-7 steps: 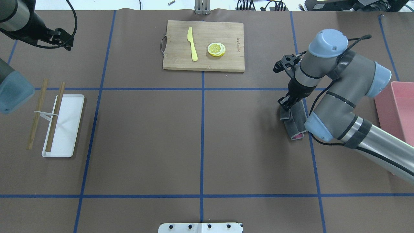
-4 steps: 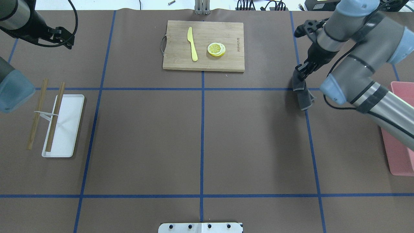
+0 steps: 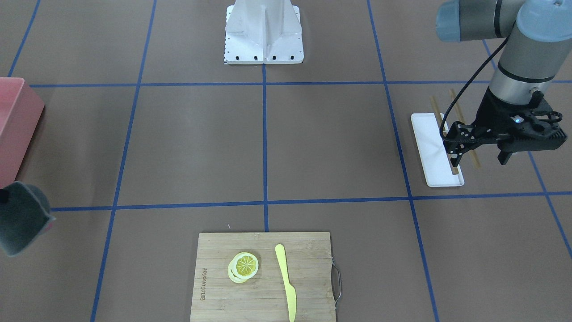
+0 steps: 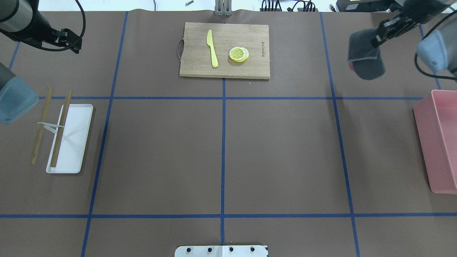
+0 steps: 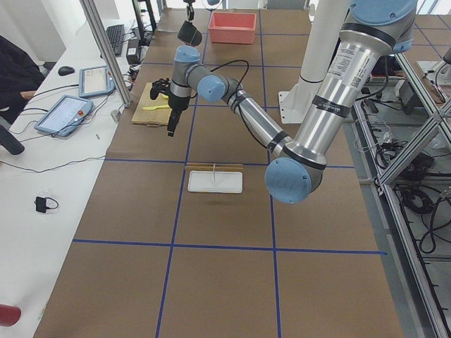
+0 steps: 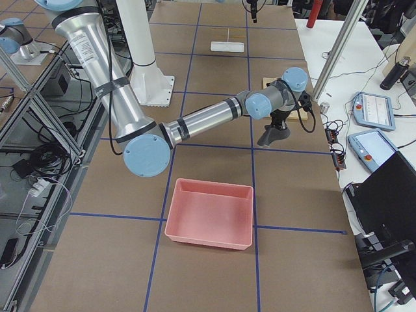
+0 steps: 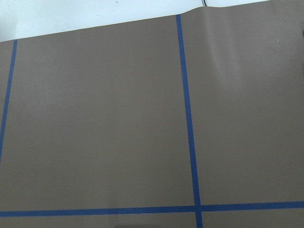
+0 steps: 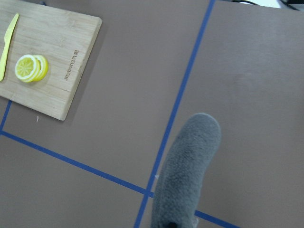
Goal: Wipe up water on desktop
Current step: 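Move the cloth over the pink bin with the right gripper and release it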
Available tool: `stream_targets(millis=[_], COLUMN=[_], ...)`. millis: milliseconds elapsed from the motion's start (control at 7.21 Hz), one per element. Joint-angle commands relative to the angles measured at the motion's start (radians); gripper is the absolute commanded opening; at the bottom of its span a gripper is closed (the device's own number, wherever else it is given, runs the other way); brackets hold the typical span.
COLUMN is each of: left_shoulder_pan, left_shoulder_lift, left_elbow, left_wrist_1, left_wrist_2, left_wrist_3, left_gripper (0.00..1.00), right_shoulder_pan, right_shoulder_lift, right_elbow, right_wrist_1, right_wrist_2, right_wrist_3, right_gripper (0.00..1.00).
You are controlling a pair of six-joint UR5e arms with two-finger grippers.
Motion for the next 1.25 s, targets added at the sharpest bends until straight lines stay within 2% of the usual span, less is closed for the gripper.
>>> stream_targets(millis=[0,139,277,416,554,693,970,1109], left_shoulder_pan=[-0.001,-0.001,-0.001,-0.001,-0.001,-0.001,-0.001,-0.001], left_shoulder_lift=[0.003,0.006,0.009,0.009,0.010,0.011,0.012,0.012], left_elbow=[-0.002,-0.002,-0.002,-0.002,-0.003,-0.002,0.000,0.001], left_wrist_1=[0.001,0.001,0.000,0.000,0.000,0.000,0.000,0.000], left_wrist_2=[0.000,-0.002,-0.002,-0.002,-0.002,-0.002,-0.002,-0.002], left_wrist_3=[0.000,0.000,0.000,-0.003,-0.005,-0.003,-0.003,-0.003], left_gripper=[0.98,0.98,0.98,0.98,0.98,0.98,0.98,0.98], right_shoulder_pan=[0.134,0.167,0.169,0.167,0.152,0.152,0.150,0.150], right_shoulder_lift=[-0.219,-0.335,-0.408,-0.439,-0.435,-0.410,-0.456,-0.459], right_elbow=[0.151,0.190,0.224,0.318,0.436,0.460,0.410,0.397], right_wrist_1=[-0.009,-0.017,-0.072,-0.239,-0.496,-0.626,-0.620,-0.620], right_wrist_2=[-0.001,-0.053,-0.108,-0.193,-0.339,-0.399,-0.400,-0.404], right_wrist_3=[-0.076,-0.241,-0.352,-0.455,-0.570,-0.619,-0.635,-0.679], right_gripper=[0.00,0.00,0.00,0.00,0.00,0.00,0.00,0.38])
